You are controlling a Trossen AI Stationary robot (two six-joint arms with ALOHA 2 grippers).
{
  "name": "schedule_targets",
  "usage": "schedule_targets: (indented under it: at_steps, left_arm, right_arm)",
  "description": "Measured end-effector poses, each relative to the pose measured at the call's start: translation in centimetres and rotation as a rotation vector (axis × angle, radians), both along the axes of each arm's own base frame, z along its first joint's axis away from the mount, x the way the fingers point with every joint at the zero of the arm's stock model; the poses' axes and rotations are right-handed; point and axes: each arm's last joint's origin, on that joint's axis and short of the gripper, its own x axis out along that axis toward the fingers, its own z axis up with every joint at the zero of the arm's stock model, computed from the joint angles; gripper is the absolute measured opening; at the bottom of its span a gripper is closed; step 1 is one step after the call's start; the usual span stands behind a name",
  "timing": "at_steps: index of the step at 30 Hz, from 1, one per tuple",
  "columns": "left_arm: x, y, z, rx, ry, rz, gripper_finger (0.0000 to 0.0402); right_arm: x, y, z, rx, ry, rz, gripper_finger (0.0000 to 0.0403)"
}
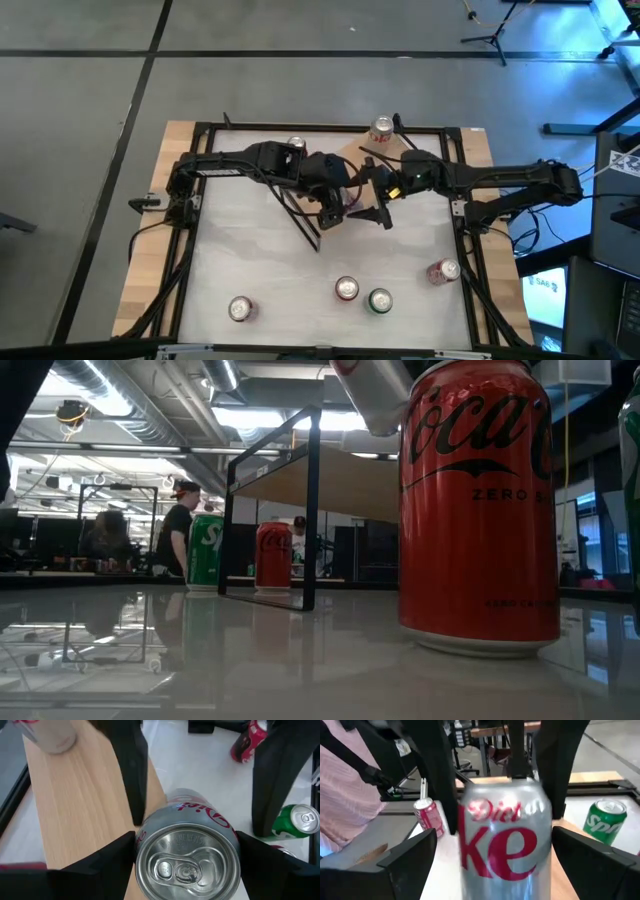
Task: Place canned beverage on shelf
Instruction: Put the silver soda can on the shelf aligned with the other silver soda can
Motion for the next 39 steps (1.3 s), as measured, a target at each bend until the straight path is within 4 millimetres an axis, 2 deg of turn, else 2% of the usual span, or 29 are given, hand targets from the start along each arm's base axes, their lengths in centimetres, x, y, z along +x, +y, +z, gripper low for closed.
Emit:
schedule_targets:
  at_steps: [6, 14, 24, 30, 34, 39]
  left_arm:
    - [0.1, 0.1, 0.0, 0.010, -0.010, -0.010, 0.0282]
    - [0.2, 0.1, 0.0, 0.012, -0.014, -0.018, 0.0282]
    - [0.1, 0.0, 0.1, 0.011, -0.014, -0.023, 0.0288]
    - [0.1, 0.0, 0.0, 0.012, -0.013, -0.021, 0.0313]
    - [0.1, -0.1, 0.1, 0.014, -0.013, -0.021, 0.0322]
    - [-0.4, -0.5, 1.5, 0.033, -0.056, -0.054, 0.0319]
  right_arm:
    - [1.2, -0.1, -1.5, 0.004, 0.061, 0.004, 0.0388]
    - [1.6, 0.0, -2.0, 0.004, 0.072, 0.010, 0.0382]
    - [1.6, -0.1, -2.0, 0.002, 0.072, 0.011, 0.0289]
    - [1.6, 0.0, -2.0, 0.005, 0.072, 0.018, 0.0288]
    - [1.4, 0.0, -1.9, 0.007, 0.074, 0.017, 0.0301]
    - [1.0, 0.0, -1.4, 0.006, 0.063, 0.019, 0.0293]
